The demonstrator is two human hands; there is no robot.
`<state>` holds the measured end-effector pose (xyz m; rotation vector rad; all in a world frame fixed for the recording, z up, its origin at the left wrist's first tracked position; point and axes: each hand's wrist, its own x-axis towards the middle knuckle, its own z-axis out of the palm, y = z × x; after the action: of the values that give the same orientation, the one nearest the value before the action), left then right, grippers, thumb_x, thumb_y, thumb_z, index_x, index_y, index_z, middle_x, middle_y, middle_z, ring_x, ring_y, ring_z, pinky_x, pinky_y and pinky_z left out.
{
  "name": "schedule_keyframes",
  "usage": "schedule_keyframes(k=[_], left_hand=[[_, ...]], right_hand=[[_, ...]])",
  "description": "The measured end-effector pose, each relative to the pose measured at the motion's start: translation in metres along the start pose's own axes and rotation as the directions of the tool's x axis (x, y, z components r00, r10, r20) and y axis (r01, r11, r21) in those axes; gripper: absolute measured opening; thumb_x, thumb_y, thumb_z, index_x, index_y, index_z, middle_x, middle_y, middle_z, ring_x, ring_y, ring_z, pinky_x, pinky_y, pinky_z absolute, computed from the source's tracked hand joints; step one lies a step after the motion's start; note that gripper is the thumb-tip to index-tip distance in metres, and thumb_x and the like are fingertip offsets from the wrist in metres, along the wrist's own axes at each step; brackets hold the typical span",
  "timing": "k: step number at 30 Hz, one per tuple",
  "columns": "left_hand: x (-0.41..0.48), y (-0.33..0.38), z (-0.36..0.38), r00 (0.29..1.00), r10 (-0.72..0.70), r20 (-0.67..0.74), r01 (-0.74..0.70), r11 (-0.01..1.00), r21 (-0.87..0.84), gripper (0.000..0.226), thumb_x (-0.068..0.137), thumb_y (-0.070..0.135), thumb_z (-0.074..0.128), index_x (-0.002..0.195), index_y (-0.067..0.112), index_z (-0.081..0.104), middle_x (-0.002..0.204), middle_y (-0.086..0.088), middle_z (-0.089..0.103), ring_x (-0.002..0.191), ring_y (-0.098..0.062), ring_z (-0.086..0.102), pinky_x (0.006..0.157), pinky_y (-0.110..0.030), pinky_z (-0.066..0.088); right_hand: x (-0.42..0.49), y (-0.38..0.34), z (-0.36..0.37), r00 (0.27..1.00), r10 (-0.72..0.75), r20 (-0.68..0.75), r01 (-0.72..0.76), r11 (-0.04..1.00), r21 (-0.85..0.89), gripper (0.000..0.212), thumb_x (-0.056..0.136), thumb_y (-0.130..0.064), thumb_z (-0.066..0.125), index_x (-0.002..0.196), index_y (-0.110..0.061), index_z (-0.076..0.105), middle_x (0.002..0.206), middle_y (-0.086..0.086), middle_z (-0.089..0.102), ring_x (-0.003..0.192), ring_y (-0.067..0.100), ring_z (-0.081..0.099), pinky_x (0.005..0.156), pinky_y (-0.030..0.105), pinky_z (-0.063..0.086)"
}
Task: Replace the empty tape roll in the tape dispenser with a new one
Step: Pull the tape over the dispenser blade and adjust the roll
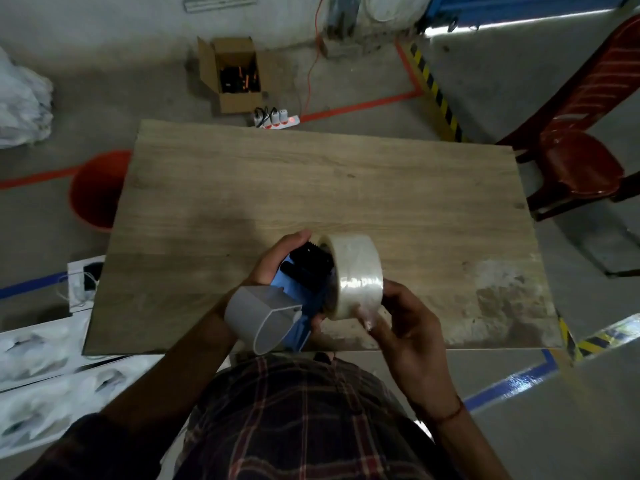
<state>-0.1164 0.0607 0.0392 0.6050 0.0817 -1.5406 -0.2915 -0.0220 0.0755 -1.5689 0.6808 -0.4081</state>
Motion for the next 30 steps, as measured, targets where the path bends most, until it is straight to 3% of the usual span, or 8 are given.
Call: schedule_keyframes(k=[1, 3, 7, 11, 16, 19, 22, 30], left_hand=[[-0.001, 0.002, 0.004, 0.996, -0.004, 0.087, 0.005, 1.000, -0.016, 0.069, 0.102, 0.038, 0.021, 0.090, 0.001, 0.077, 0.091, -0.017, 0.075, 0.087, -0.024, 0.073, 0.080, -0.030, 0.057], [0.007, 0.011, -0.014, 0.994, -0.018, -0.109, 0.026, 0.997, 0.067, 0.070, 0.101, 0.041, 0.024, 0.076, 0.009, 0.081, 0.077, -0.011, 0.076, 0.073, -0.020, 0.074, 0.069, -0.029, 0.059], [0.002, 0.030, -0.039, 0.986, 0.112, -0.119, -0.089, 0.978, 0.186, 0.066, 0.101, 0.046, 0.019, 0.131, 0.001, 0.058, 0.109, -0.017, 0.073, 0.082, -0.035, 0.071, 0.076, -0.048, 0.059], [-0.011, 0.028, -0.031, 0.895, 0.406, -0.184, -0.379, 0.911, 0.166, 0.073, 0.081, 0.072, 0.052, 0.094, 0.005, 0.076, 0.084, -0.012, 0.071, 0.074, -0.025, 0.067, 0.075, -0.038, 0.052], [-0.014, 0.025, -0.016, 0.830, 0.556, -0.039, -0.530, 0.809, 0.253, 0.090, 0.069, 0.074, 0.069, 0.108, -0.008, 0.063, 0.089, -0.021, 0.069, 0.080, -0.033, 0.065, 0.074, -0.041, 0.053], [-0.020, 0.016, -0.006, 0.793, 0.609, 0.013, -0.587, 0.759, 0.283, 0.104, 0.072, 0.072, 0.068, 0.118, -0.020, 0.048, 0.093, -0.027, 0.066, 0.081, -0.037, 0.065, 0.074, -0.041, 0.054], [-0.024, 0.010, 0.000, 0.805, 0.591, 0.047, -0.581, 0.771, 0.262, 0.091, 0.075, 0.067, 0.069, 0.113, -0.014, 0.052, 0.097, -0.024, 0.068, 0.080, -0.035, 0.066, 0.074, -0.042, 0.056], [-0.025, -0.003, 0.002, 0.809, 0.585, 0.063, -0.574, 0.760, 0.306, 0.069, 0.081, 0.066, 0.064, 0.103, 0.000, 0.068, 0.093, -0.015, 0.072, 0.081, -0.029, 0.069, 0.074, -0.041, 0.058]], right_hand=[[0.002, -0.002, 0.001, 1.000, 0.019, -0.008, -0.019, 0.999, 0.044, 0.022, 0.087, -0.009, 0.070, 0.109, -0.009, 0.068, 0.106, 0.005, 0.074, 0.102, 0.021, 0.070, 0.086, 0.043, 0.057], [0.003, -0.008, 0.001, 0.996, 0.038, -0.078, -0.029, 0.994, 0.104, 0.016, 0.089, -0.006, 0.063, 0.105, -0.004, 0.066, 0.100, 0.007, 0.074, 0.094, 0.020, 0.070, 0.078, 0.031, 0.057], [-0.013, -0.029, -0.004, 0.979, 0.071, -0.190, -0.033, 0.980, 0.199, 0.015, 0.090, -0.017, 0.061, 0.102, -0.009, 0.064, 0.097, 0.005, 0.074, 0.091, 0.015, 0.069, 0.075, 0.022, 0.056], [-0.025, -0.047, -0.002, 0.981, 0.174, -0.082, -0.158, 0.972, 0.172, 0.022, 0.088, -0.024, 0.057, 0.102, -0.017, 0.072, 0.100, 0.005, 0.077, 0.093, 0.013, 0.072, 0.073, 0.016, 0.054], [-0.021, -0.048, 0.005, 0.958, 0.282, -0.045, -0.274, 0.951, 0.141, 0.031, 0.092, -0.042, 0.060, 0.101, -0.017, 0.075, 0.096, 0.008, 0.077, 0.091, 0.024, 0.074, 0.073, 0.029, 0.057], [-0.014, -0.050, 0.005, 0.949, 0.294, -0.111, -0.283, 0.953, 0.108, 0.048, 0.075, -0.060, 0.064, 0.095, -0.018, 0.077, 0.091, 0.007, 0.078, 0.087, 0.028, 0.073, 0.075, 0.044, 0.058], [-0.010, -0.050, 0.003, 0.935, 0.317, -0.156, -0.304, 0.947, 0.101, 0.054, 0.067, -0.062, 0.067, 0.089, -0.014, 0.078, 0.086, 0.011, 0.077, 0.086, 0.040, 0.071, 0.079, 0.058, 0.055], [-0.006, -0.056, -0.001, 0.903, 0.415, -0.108, -0.404, 0.908, 0.111, 0.049, 0.066, -0.054, 0.071, 0.080, -0.008, 0.078, 0.079, 0.013, 0.077, 0.075, 0.032, 0.072, 0.074, 0.048, 0.056]])
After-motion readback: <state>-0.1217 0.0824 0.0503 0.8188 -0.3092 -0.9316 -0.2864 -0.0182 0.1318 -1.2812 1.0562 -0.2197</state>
